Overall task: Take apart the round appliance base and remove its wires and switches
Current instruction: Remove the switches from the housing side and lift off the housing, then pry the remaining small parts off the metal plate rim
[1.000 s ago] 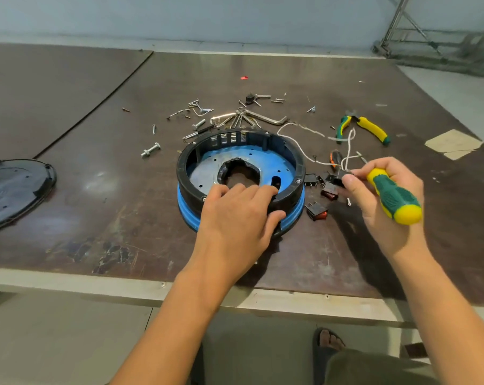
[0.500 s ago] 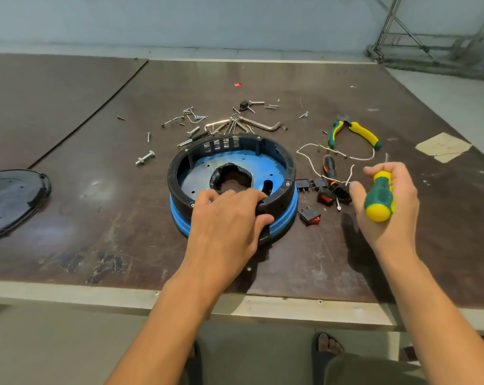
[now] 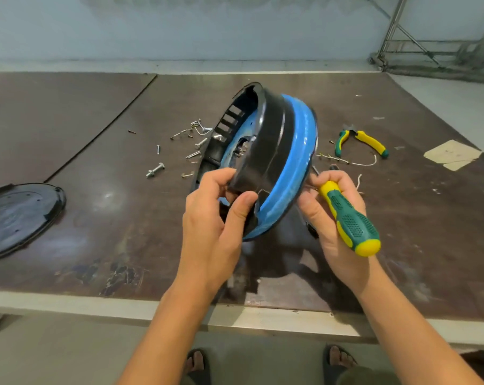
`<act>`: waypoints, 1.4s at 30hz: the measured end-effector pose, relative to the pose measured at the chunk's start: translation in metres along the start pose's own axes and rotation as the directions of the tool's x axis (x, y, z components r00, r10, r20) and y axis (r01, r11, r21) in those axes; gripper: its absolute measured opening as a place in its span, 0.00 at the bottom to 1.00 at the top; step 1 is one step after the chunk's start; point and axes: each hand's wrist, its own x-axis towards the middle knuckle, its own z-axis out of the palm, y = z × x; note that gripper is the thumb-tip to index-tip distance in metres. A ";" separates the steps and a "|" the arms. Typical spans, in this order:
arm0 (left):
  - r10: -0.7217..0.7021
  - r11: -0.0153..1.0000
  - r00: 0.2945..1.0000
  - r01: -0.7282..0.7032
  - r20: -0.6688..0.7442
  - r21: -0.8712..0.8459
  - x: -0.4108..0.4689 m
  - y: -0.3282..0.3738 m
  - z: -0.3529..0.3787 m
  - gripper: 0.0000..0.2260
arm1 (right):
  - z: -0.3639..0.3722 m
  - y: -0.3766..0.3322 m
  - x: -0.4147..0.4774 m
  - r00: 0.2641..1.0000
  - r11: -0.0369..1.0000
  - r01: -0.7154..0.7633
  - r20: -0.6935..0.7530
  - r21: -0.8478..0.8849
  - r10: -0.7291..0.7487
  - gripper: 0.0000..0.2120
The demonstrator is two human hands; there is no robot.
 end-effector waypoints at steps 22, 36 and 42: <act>-0.363 0.806 0.928 0.270 -0.080 -0.527 0.014 -0.014 -0.040 0.34 | 0.031 0.022 -0.011 0.954 0.920 0.082 0.298 -0.384 0.040 0.24; -0.194 0.981 0.969 0.196 -0.150 -0.007 0.013 -0.020 -0.051 0.42 | 0.020 0.034 0.001 0.952 0.891 0.205 0.293 -0.404 -0.086 0.26; -0.233 0.970 0.963 0.221 -0.138 -0.098 0.012 -0.030 -0.052 0.39 | 0.012 0.038 0.009 0.919 0.829 0.350 0.330 -0.436 -0.214 0.29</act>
